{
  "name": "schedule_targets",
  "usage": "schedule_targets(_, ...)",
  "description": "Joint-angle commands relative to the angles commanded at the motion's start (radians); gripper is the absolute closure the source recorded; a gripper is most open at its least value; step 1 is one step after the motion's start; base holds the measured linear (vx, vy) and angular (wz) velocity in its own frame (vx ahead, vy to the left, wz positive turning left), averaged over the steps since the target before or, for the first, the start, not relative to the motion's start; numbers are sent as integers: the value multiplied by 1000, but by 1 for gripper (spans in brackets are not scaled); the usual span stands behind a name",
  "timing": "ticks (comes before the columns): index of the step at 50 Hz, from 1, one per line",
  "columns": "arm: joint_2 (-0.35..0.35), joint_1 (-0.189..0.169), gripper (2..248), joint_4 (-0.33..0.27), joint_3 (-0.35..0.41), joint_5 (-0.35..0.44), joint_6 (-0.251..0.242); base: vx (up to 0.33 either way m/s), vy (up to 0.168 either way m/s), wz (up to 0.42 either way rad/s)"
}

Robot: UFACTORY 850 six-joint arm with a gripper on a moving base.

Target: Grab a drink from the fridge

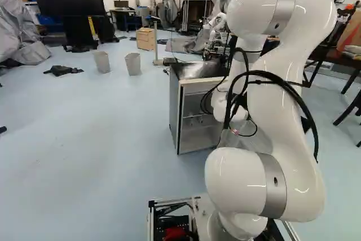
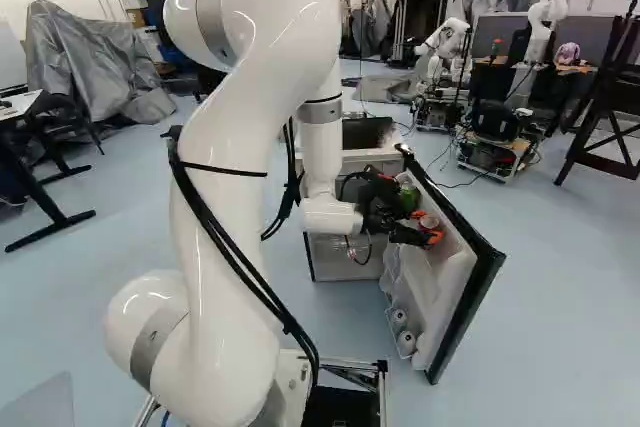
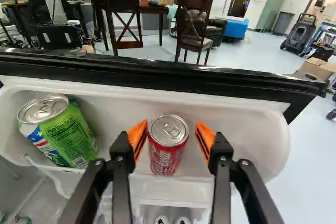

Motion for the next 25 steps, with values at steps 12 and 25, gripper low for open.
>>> schedule_targets(12,0,0,155,0,0,0,0,0,0,0)
schedule_targets(25,0,0,156,0,0,0,0,0,0,0)
